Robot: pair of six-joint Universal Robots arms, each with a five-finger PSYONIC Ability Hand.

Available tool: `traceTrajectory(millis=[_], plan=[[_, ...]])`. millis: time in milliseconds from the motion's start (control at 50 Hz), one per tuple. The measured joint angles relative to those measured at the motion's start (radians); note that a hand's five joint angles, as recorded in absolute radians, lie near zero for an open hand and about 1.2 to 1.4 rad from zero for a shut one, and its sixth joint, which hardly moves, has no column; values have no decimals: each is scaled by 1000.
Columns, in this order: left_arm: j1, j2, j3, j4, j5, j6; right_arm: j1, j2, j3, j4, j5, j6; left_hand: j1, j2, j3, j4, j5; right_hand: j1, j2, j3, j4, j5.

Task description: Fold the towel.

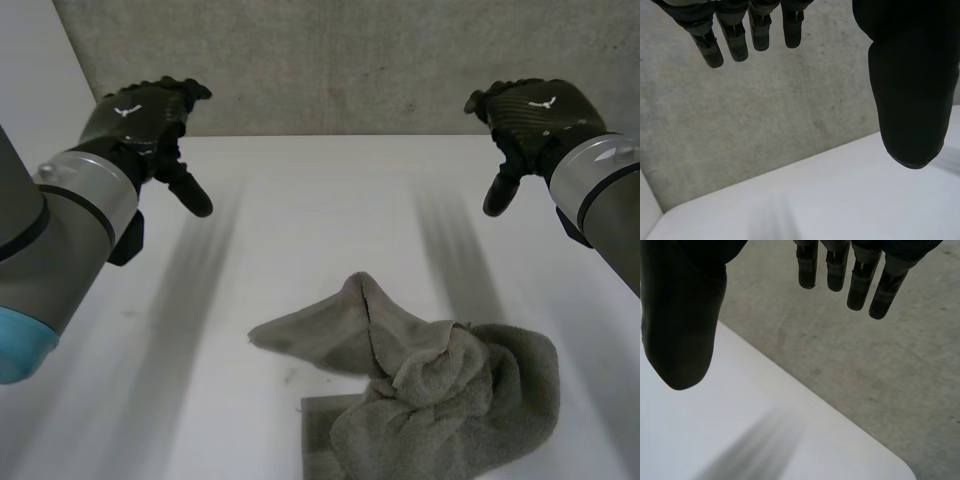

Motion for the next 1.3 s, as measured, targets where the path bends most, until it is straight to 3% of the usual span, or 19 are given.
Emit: traceTrajectory(millis=[120,320,540,640,760,780,820,860,960,1160,1300], plan=[[-16,-48,-17,5,75,0,-9,-1,1,105,-78,-52,0,1,1,0,0,0,0,0,0,0],[-106,-203,-69,103,309,32,-113,-11,122,168,-101,-76,2,7,5,4,0,0,0,0,0,0],[-223,-336,-168,301,573,307,-337,-37,385,-6,-169,-99,4,21,20,19,0,0,0,0,0,0],[-254,-393,-178,329,621,382,-409,-51,451,-34,-212,-114,57,68,68,68,36,0,0,0,0,0],[-282,-437,-174,365,630,402,-475,-61,509,-35,-257,-147,409,427,426,426,363,0,0,0,0,0],[-286,-440,-175,378,628,400,-483,-62,519,-35,-263,-154,625,626,625,626,587,0,0,0,0,0],[-291,-441,-176,401,625,396,-493,-64,533,-35,-270,-164,846,862,860,847,815,0,0,0,0,0],[-293,-438,-176,434,616,392,-500,-64,546,-35,-277,-173,954,989,982,984,934,0,0,0,0,0],[-286,-426,-160,491,544,384,-501,-71,559,-33,-282,-180,990,1041,1038,1039,981,0,0,0,0,0],[-182,-410,-106,522,48,369,-431,-155,581,-18,-338,-177,996,1049,1047,1048,990,0,0,0,0,0],[-140,-388,-135,517,-35,374,-285,-200,606,-10,-420,-180,996,1050,1048,1049,990,0,0,0,0,0]])
